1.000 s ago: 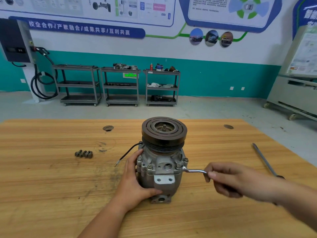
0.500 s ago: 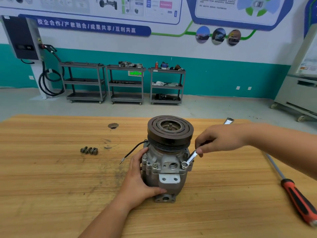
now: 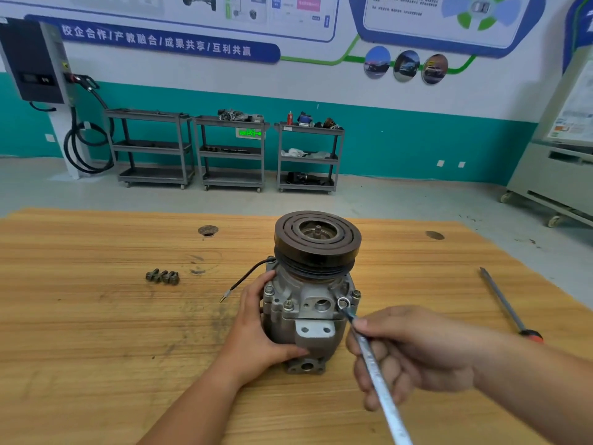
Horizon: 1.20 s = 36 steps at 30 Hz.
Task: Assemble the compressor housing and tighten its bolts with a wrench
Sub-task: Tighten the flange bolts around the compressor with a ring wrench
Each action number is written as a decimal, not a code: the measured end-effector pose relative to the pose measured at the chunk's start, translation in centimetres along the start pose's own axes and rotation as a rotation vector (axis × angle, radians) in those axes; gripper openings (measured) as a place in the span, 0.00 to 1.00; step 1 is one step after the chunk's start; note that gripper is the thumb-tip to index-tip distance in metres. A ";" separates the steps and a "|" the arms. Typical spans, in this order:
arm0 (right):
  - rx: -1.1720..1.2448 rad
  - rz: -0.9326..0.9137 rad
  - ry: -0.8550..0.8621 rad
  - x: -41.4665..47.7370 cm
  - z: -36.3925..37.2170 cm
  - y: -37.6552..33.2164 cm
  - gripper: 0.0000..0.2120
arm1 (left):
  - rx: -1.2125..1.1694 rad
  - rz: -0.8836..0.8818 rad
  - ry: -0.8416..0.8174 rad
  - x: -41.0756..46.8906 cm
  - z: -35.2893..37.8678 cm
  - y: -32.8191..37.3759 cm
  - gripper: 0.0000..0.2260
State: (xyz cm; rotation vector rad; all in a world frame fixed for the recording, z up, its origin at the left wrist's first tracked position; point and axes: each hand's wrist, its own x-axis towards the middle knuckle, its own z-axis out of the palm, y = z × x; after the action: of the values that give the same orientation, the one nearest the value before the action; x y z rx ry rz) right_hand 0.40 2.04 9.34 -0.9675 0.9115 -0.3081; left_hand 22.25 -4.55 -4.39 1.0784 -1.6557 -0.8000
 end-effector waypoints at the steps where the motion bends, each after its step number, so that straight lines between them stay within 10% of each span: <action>1: 0.099 -0.064 0.055 0.4 1.0 0.7 0.14 | 0.002 0.006 0.007 0.0 0.0 0.0 0.52; 9: 0.831 -0.504 0.211 3.4 6.6 1.8 0.15 | -0.026 0.016 0.025 -0.1 0.3 0.2 0.49; 17: 0.732 -0.626 0.146 3.7 9.4 3.2 0.14 | -0.037 -0.029 0.080 -0.1 0.5 0.9 0.35; 21: 0.682 -0.435 0.256 2.5 7.0 6.6 0.10 | 0.001 -0.001 0.002 -0.3 -0.1 0.8 0.49; 26: 0.199 -0.359 0.554 0.7 1.0 9.2 0.13 | 0.012 -0.031 -0.007 -0.2 -0.1 0.7 0.51; 31: -0.896 -0.597 0.815 -2.2 -3.9 4.3 0.16 | 0.007 -0.032 -0.010 -0.3 -0.2 0.7 0.51; 36: -1.750 -0.527 0.652 -1.1 -5.8 -2.9 0.21 | 0.003 -0.021 -0.002 -0.3 -0.1 0.8 0.51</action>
State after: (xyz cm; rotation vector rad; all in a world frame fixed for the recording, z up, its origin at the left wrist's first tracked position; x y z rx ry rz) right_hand -4.38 -2.21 10.85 -2.8592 1.4826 -0.2097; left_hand 22.16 -3.96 -3.71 1.0995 -1.6499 -0.8124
